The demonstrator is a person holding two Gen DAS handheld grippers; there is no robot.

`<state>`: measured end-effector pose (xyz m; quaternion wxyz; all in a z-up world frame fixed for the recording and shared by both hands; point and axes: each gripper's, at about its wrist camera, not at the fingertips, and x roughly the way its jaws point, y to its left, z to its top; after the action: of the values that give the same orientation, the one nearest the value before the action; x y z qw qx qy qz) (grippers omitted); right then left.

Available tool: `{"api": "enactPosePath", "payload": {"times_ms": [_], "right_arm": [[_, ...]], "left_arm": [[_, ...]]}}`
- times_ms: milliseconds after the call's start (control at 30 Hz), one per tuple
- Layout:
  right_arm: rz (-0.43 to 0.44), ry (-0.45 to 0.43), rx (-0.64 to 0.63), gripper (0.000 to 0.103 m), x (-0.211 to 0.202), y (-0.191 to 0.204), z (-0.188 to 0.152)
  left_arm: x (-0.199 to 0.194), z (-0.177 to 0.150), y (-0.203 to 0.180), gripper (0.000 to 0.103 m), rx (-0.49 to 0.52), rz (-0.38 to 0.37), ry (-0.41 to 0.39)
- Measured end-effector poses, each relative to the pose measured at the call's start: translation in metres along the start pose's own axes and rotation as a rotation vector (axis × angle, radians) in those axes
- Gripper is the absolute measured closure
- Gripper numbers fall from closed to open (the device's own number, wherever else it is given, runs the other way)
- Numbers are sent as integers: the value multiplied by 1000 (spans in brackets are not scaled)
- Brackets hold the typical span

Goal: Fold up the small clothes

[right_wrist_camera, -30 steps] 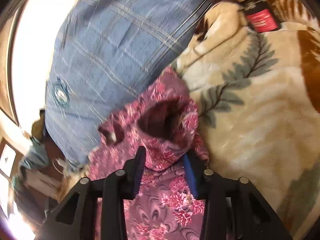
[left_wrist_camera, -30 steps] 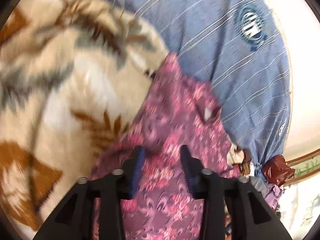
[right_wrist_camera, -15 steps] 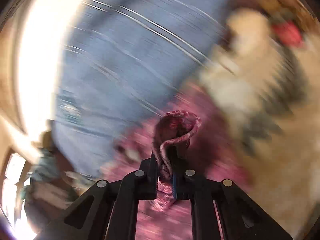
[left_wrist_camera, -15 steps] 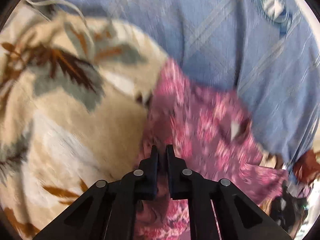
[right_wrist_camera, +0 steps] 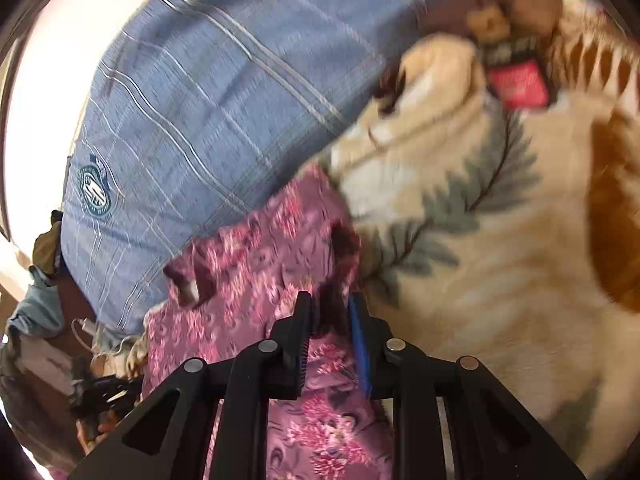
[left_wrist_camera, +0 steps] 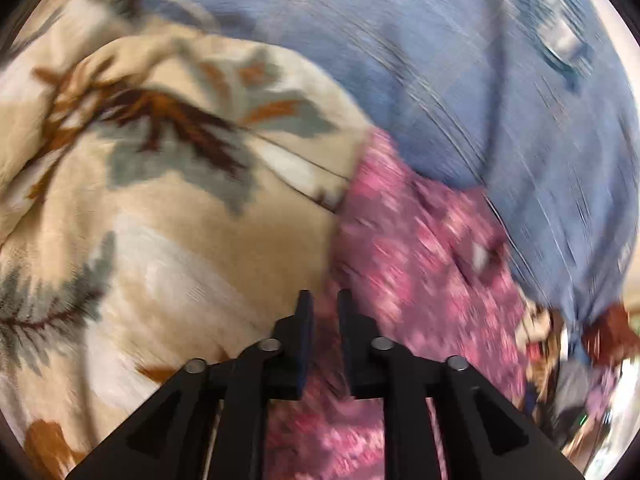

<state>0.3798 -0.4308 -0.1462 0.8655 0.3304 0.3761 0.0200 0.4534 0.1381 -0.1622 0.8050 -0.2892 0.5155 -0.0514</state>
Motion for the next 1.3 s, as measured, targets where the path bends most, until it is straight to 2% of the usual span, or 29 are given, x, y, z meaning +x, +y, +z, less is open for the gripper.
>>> {"api": "enactPosePath", "payload": {"times_ms": [67,133,233,267,367,467,533,600,767,800,867,900,967,1033,1100,1167,1200,1233,1300], "right_arm": [[46,-43,-44,80,-7,21,2],[102,-6,-114,70,1,48,2],[210,148,-239,67,40,108,-5],[249,204,-276,66,58,131,-7],[332,353,-373,61,115,197,-17],[336,432,-464,59,166,250,-32],[337,445,-511,57,193,278,-41],[337,479,-549,56,221,303,-50],[249,591,-702,53,273,339,-82],[249,607,-747,55,274,338,-86],[197,608,-971,96,271,355,-112],[182,575,-1049,97,265,362,-118],[237,516,-1039,97,254,372,-113],[280,451,-927,98,253,370,-96],[315,425,-781,103,266,359,-82],[264,472,-702,101,290,349,-84],[197,486,-711,96,299,344,-90],[189,491,-717,97,299,340,-92],[238,452,-687,96,278,330,-88]], "left_arm": [[-3,-11,-6,64,24,11,-23],[-7,-23,-5,58,15,8,-73],[-15,-40,4,54,-2,6,-121],[-20,-45,7,53,-4,14,-119],[-23,-50,1,52,72,42,-78],[-20,-53,1,46,108,61,-65],[-13,-52,0,46,135,75,-23],[-11,-51,1,45,150,70,-14],[-11,-50,2,44,187,63,2],[-11,-50,3,44,197,67,0],[-13,-52,3,44,210,79,-4],[-14,-52,4,44,206,87,-11],[-19,-52,5,44,194,110,-32],[-22,-51,9,44,173,135,-57],[-20,-49,12,44,154,161,-54],[-19,-48,10,46,151,185,-59],[-19,-49,7,46,155,199,-57],[-18,-50,5,46,163,209,-58],[-18,-49,0,48,174,219,-57]]}}
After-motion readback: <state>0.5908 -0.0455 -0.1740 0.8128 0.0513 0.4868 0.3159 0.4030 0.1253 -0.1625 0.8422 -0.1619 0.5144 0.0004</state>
